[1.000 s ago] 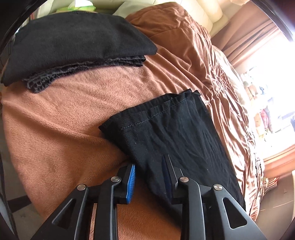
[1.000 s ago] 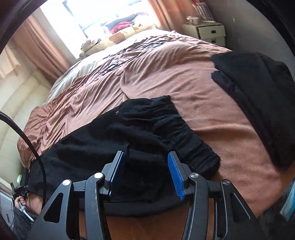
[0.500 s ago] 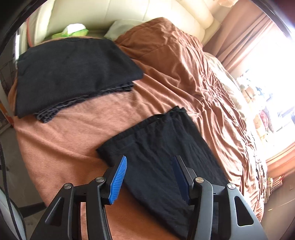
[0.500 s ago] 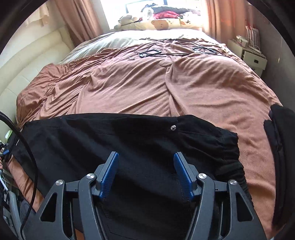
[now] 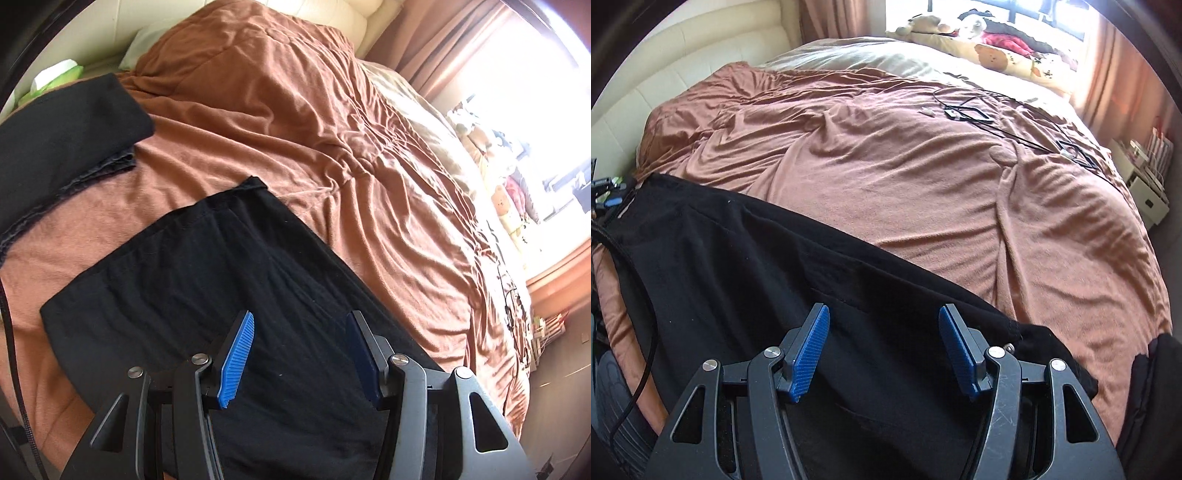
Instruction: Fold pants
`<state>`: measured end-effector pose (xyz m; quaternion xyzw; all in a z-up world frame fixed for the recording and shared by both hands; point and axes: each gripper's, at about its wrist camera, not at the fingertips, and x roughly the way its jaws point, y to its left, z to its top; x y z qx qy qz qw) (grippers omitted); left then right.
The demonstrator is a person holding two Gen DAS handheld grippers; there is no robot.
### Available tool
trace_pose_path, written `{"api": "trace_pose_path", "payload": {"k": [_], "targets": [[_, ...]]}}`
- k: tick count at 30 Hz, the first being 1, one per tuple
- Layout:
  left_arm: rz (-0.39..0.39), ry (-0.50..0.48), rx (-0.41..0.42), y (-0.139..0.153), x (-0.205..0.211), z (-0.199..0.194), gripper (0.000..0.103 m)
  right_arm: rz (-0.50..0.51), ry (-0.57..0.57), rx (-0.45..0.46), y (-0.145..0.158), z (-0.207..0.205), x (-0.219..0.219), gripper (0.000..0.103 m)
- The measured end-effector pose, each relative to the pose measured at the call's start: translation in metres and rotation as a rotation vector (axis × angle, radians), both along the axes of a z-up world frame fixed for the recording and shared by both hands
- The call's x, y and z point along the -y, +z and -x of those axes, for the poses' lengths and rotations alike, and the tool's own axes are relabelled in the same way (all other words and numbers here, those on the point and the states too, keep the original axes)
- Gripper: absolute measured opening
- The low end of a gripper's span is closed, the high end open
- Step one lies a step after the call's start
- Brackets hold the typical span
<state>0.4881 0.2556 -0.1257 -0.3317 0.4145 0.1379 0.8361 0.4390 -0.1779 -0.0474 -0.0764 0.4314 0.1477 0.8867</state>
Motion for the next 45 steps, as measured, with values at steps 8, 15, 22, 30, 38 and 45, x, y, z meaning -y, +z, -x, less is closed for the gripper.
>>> {"api": "trace_pose_path", "payload": {"k": [8,15,22,30,38,45], "targets": [[0.006,-0.042,-0.043,-0.009,0.027,-0.048,0.054,0.041,0.113,-0.024,-0.014,-0.044,-0.034,0.060],[0.043,-0.067,-0.099,-0.027,0.044,-0.083,0.054,0.043,0.203,-0.066,-0.035,-0.077,-0.064,0.060],[0.012,-0.077,-0.181,-0.045,0.059,-0.117,0.054,0.058,0.291,-0.087,-0.051,-0.099,-0.089,0.060],[-0.042,-0.052,-0.284,-0.064,0.059,-0.139,0.054,0.072,0.331,-0.104,-0.066,-0.117,-0.103,0.060],[-0.082,-0.043,-0.374,-0.074,0.065,-0.156,0.052,0.121,0.387,-0.148,-0.077,-0.127,-0.118,0.058],[-0.158,-0.027,-0.433,-0.072,0.075,-0.166,0.021,0.148,0.420,-0.139,-0.075,-0.128,-0.126,0.008]]}}
